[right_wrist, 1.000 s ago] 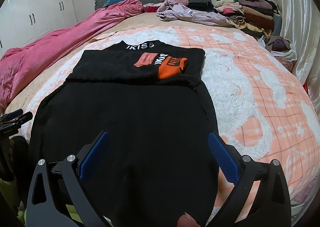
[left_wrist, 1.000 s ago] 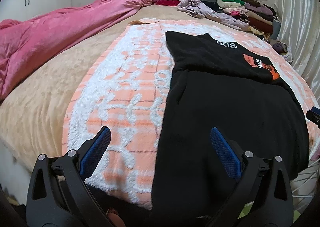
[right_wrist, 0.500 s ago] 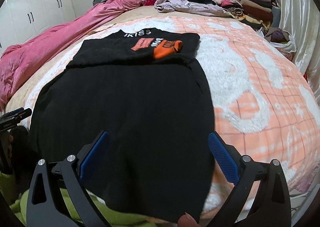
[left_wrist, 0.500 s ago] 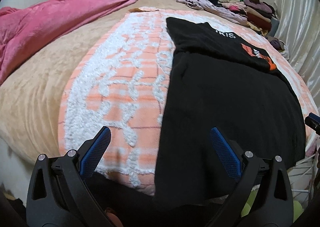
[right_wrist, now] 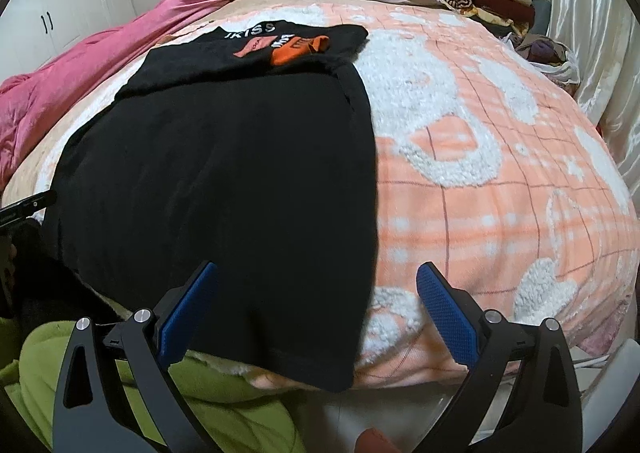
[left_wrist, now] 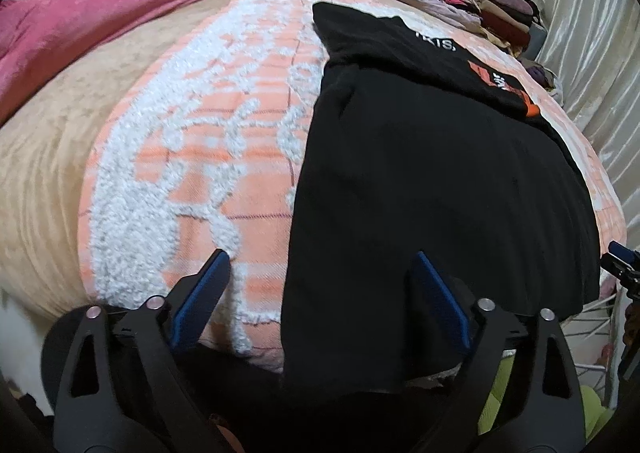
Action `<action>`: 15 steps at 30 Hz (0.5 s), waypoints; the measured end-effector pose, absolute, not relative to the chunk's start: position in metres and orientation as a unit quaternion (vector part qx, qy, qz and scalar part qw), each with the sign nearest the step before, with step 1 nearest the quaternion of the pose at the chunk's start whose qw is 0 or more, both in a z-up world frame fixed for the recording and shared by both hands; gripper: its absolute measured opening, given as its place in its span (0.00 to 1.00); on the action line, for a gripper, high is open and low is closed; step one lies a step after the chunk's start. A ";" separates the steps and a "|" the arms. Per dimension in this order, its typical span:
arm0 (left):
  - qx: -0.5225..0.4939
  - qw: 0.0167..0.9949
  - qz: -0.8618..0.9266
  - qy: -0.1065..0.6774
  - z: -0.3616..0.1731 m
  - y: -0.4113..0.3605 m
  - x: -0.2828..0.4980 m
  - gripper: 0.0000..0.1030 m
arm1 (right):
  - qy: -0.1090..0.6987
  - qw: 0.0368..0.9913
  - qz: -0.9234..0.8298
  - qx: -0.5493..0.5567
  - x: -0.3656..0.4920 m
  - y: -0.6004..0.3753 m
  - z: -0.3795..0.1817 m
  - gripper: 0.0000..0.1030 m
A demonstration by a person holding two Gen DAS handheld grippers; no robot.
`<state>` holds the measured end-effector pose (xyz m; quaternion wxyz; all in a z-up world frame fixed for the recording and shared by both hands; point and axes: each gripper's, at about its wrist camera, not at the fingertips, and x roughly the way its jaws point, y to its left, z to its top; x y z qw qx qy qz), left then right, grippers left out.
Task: Fold small clothes
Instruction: 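Grasp the black shirt hem with both grippers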
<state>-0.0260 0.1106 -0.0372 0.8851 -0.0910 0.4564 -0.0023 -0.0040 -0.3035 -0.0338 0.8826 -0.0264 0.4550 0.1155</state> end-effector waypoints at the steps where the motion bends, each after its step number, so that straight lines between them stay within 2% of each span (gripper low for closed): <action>1: -0.094 0.883 -0.001 0.459 -0.039 0.111 -0.026 0.77 | 0.456 0.882 0.116 -0.025 -0.004 -0.304 -0.035 0.96; 5: -0.100 0.883 -0.001 0.458 -0.039 0.114 -0.027 0.73 | 0.462 0.878 0.121 -0.011 -0.001 -0.306 -0.039 0.95; 8: -0.100 0.881 -0.003 0.462 -0.041 0.114 -0.027 0.64 | 0.465 0.877 0.124 0.001 0.001 -0.307 -0.040 0.95; 9: -0.099 0.881 -0.002 0.463 -0.041 0.114 -0.026 0.63 | 0.466 0.875 0.130 0.003 0.001 -0.306 -0.041 0.90; 10: -0.099 0.881 -0.003 0.463 -0.041 0.114 -0.027 0.63 | 0.468 0.873 0.134 0.002 0.001 -0.305 -0.042 0.73; 12: -0.100 0.881 -0.004 0.463 -0.042 0.114 -0.027 0.59 | 0.476 0.869 0.135 -0.008 0.001 -0.303 -0.046 0.60; 15: -0.100 0.881 -0.004 0.463 -0.042 0.115 -0.027 0.52 | 0.472 0.872 0.126 -0.008 -0.001 -0.307 -0.047 0.35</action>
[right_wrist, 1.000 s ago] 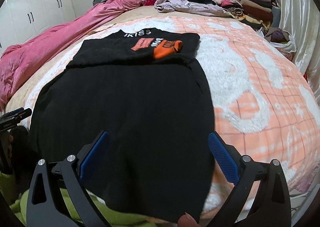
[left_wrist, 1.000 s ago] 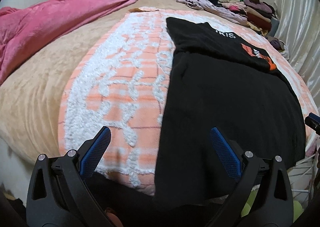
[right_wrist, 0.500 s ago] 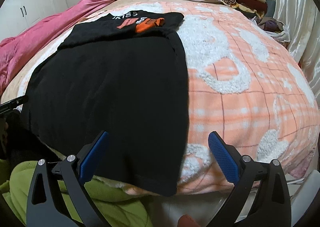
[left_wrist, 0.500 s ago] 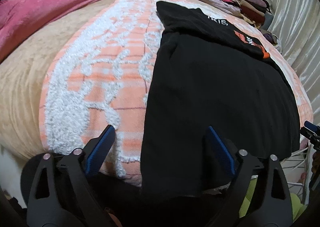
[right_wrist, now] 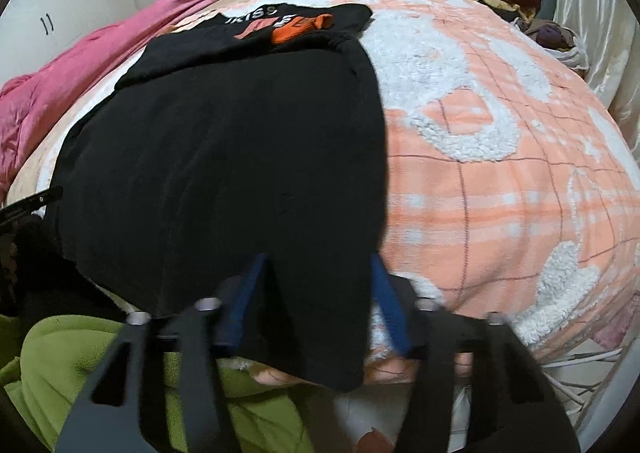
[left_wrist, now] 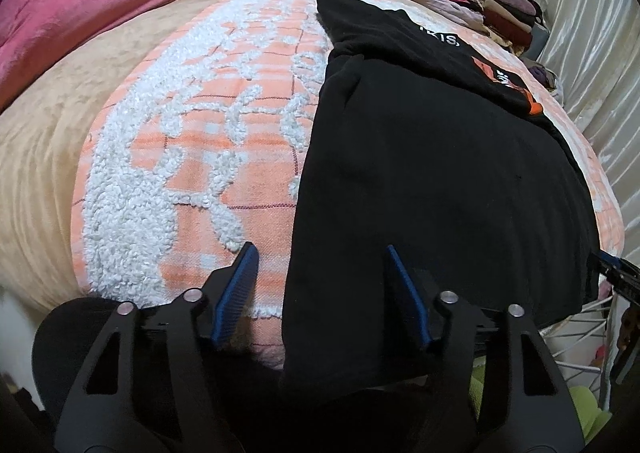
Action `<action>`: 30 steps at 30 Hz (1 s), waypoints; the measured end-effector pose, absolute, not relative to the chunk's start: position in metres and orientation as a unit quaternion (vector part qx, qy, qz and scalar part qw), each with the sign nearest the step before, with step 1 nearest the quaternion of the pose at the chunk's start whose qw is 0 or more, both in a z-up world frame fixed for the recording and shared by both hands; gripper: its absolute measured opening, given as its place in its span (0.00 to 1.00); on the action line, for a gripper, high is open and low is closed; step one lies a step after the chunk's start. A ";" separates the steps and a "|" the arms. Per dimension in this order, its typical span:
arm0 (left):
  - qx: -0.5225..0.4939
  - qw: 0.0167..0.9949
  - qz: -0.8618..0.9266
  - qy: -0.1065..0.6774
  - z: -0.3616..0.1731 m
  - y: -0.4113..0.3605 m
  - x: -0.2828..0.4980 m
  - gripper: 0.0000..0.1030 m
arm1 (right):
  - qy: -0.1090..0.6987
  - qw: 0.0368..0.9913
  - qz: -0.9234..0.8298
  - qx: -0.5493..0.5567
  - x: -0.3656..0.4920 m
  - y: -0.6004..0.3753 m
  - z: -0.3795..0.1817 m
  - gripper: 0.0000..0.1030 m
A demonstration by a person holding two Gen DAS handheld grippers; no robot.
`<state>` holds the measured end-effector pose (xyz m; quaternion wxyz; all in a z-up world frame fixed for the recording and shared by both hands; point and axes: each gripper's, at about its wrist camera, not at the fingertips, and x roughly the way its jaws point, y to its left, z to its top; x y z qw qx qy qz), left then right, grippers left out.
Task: Fold small clothes
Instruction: 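Grasp the black shirt hem with both grippers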
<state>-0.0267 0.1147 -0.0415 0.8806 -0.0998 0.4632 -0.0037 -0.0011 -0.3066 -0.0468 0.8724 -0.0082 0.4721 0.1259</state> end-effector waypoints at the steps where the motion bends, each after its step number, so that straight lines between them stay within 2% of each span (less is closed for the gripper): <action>1: -0.100 0.881 -0.004 0.462 -0.041 0.115 -0.027 0.47 | 0.471 0.873 0.126 -0.001 -0.001 -0.310 -0.045 0.25; 3: -0.100 0.882 -0.006 0.461 -0.041 0.115 -0.028 0.42 | 0.469 0.874 0.128 0.012 0.000 -0.316 -0.043 0.19; 5: -0.095 0.882 -0.007 0.461 -0.040 0.114 -0.029 0.36 | 0.472 0.871 0.130 0.022 0.001 -0.319 -0.045 0.19; 9: -0.094 0.882 -0.009 0.462 -0.039 0.115 -0.031 0.31 | 0.475 0.870 0.125 0.032 0.001 -0.325 -0.049 0.28; 20: -0.097 0.878 -0.011 0.468 -0.043 0.115 -0.030 0.32 | 0.478 0.866 0.137 0.045 0.004 -0.326 -0.058 0.34; 21: -0.096 0.879 -0.008 0.467 -0.043 0.114 -0.030 0.30 | 0.477 0.867 0.136 0.044 0.004 -0.325 -0.058 0.31; 22: -0.091 0.881 -0.005 0.465 -0.042 0.113 -0.029 0.21 | 0.474 0.869 0.138 0.039 0.004 -0.323 -0.057 0.20; 23: -0.084 0.883 0.001 0.462 -0.040 0.111 -0.030 0.16 | 0.471 0.869 0.148 0.038 0.003 -0.322 -0.054 0.15; 24: -0.081 0.885 0.004 0.459 -0.038 0.110 -0.030 0.05 | 0.466 0.870 0.155 0.040 0.002 -0.321 -0.050 0.09; 30: -0.090 0.895 -0.016 0.436 -0.022 0.107 -0.033 0.03 | 0.438 0.877 0.187 0.066 0.001 -0.326 -0.026 0.08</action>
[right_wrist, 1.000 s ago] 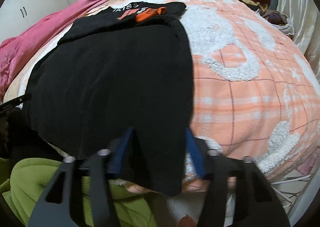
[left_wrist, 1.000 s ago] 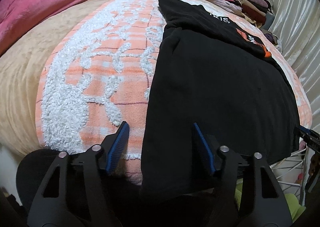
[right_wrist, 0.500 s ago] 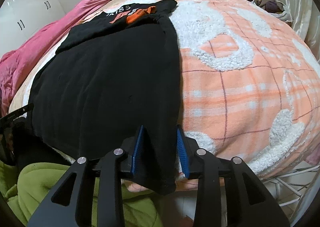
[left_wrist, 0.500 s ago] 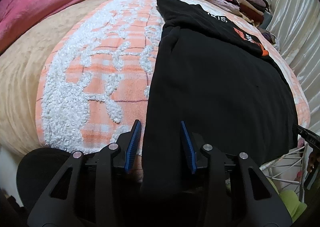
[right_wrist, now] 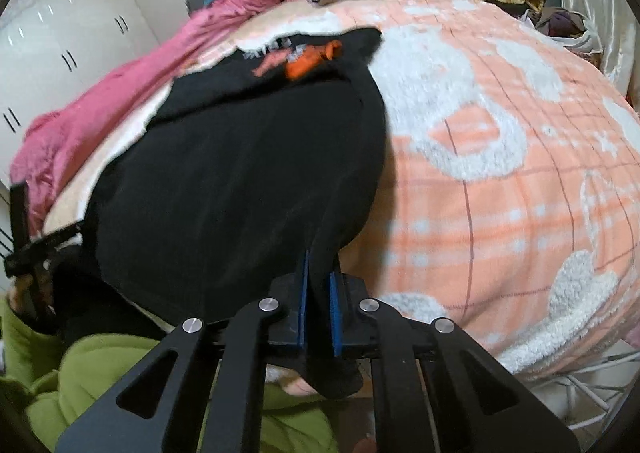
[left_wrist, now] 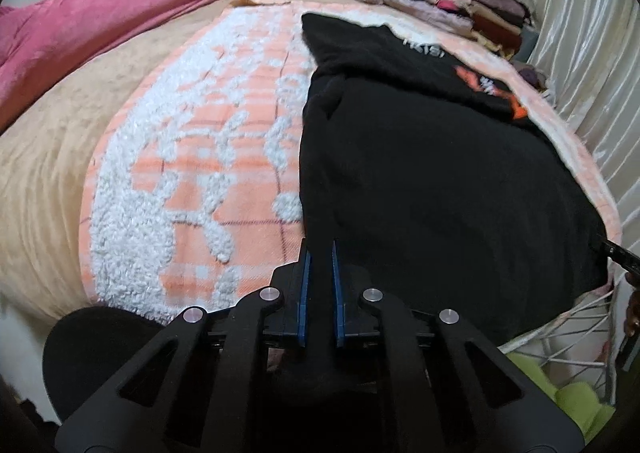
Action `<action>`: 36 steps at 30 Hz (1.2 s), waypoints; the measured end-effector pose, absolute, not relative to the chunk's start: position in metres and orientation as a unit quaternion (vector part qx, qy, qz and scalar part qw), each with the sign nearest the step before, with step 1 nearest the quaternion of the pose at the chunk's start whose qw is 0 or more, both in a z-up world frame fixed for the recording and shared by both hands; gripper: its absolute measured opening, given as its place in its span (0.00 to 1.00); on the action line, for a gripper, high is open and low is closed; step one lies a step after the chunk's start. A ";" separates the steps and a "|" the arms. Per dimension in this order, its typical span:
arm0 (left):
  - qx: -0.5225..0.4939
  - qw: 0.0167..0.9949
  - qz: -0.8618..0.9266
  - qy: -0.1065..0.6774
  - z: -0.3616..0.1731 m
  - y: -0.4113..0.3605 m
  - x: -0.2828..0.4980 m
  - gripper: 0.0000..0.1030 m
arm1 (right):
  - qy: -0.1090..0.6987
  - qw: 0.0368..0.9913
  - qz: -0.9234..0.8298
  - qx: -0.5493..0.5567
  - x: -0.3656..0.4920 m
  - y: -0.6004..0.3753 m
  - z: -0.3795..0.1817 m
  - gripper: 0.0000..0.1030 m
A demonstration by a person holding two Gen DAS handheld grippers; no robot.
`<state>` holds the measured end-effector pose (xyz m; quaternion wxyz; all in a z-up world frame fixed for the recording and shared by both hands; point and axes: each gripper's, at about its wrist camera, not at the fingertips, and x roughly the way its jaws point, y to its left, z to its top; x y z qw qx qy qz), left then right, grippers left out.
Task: Fold small clothes
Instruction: 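Grasp the black shirt hem with both grippers, then lift the hem with both grippers, fold it over toward the collar, release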
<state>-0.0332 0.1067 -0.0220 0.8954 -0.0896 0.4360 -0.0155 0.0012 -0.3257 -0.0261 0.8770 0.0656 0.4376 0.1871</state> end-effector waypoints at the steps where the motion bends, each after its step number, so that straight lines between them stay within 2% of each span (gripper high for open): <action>1: -0.099 0.897 -0.022 0.431 -0.017 0.109 -0.034 0.03 | 0.432 0.879 0.191 0.069 0.001 -0.326 -0.022 0.08; 10: -0.151 0.906 -0.046 0.393 0.027 0.122 -0.002 0.03 | 0.356 0.905 0.217 0.087 0.030 -0.327 0.025 0.08; 18: -0.146 0.913 -0.023 0.381 0.054 0.128 0.062 0.03 | 0.306 0.922 0.207 0.118 0.078 -0.331 0.046 0.08; 26: -0.171 0.903 -0.014 0.395 0.047 0.140 0.122 0.03 | 0.294 0.924 0.190 0.152 0.133 -0.340 0.047 0.08; 36: -0.200 0.891 -0.002 0.408 0.029 0.150 0.176 0.03 | 0.303 0.928 0.167 0.137 0.187 -0.325 0.034 0.08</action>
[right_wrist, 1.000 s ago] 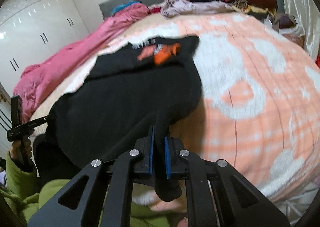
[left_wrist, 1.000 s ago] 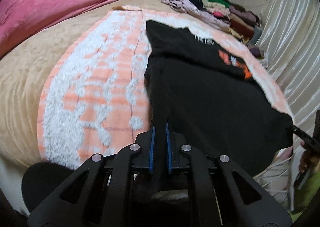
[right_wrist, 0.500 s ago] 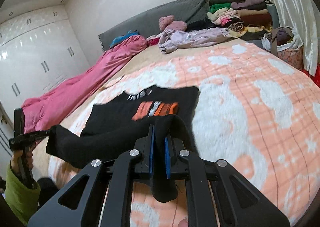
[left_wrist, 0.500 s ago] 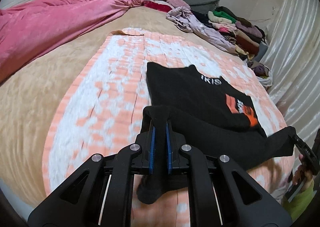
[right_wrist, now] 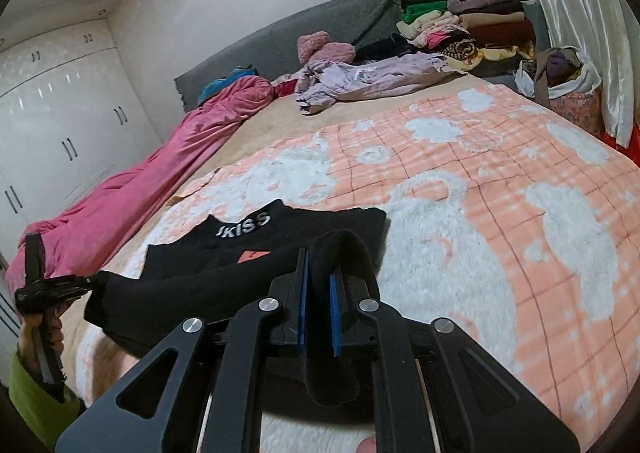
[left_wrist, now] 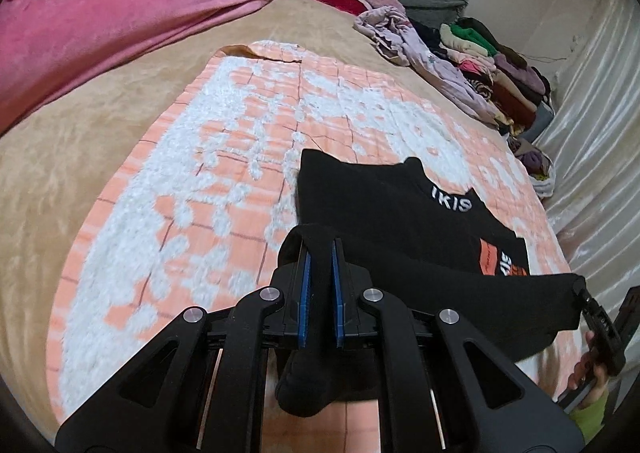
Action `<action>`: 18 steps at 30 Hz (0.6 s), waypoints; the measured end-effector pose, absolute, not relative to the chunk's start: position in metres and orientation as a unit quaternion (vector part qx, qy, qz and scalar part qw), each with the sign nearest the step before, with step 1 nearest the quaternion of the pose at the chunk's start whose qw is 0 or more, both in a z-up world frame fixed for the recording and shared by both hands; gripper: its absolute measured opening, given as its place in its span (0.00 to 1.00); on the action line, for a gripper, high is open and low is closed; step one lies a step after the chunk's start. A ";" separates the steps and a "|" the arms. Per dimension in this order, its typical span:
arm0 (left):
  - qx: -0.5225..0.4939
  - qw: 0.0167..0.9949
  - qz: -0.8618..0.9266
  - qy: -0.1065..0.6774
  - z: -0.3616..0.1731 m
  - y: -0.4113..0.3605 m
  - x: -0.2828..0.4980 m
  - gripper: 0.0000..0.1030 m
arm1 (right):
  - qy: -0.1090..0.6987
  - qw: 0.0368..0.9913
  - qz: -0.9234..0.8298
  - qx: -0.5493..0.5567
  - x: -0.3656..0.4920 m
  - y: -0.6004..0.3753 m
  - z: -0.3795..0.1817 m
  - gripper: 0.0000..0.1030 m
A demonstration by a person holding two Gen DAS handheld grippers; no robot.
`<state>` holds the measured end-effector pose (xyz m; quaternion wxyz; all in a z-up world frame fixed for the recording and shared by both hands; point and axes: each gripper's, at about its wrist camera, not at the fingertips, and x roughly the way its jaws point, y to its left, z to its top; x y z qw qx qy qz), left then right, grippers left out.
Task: Fold small clothes
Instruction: 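Lift the hem with both grippers, fold it over toward the collar, release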
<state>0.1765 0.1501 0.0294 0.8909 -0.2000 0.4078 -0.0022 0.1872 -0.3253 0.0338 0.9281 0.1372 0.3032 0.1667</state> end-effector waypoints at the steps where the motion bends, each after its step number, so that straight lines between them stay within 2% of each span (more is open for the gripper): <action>1: -0.198 0.891 0.000 0.409 0.028 0.150 0.180 0.03 | 0.306 0.927 0.165 0.138 0.191 -0.325 0.032 0.08; 8: -0.186 0.894 0.026 0.406 0.008 0.150 0.197 0.07 | 0.339 0.925 0.127 0.118 0.215 -0.320 0.007 0.08; 12: -0.180 0.902 0.039 0.391 0.002 0.156 0.191 0.21 | 0.351 0.920 0.119 0.129 0.217 -0.322 -0.002 0.12; 14: -0.174 0.906 0.042 0.383 0.005 0.157 0.186 0.24 | 0.348 0.922 0.116 0.125 0.215 -0.322 0.000 0.15; 15: -0.169 0.909 0.043 0.379 0.007 0.157 0.185 0.26 | 0.344 0.924 0.113 0.121 0.212 -0.321 0.003 0.19; 16: -0.162 0.912 0.046 0.374 0.010 0.157 0.182 0.29 | 0.338 0.929 0.104 0.111 0.209 -0.320 0.006 0.35; 18: -0.148 0.918 0.051 0.363 0.016 0.155 0.177 0.32 | 0.322 0.938 0.086 0.094 0.202 -0.319 0.013 0.53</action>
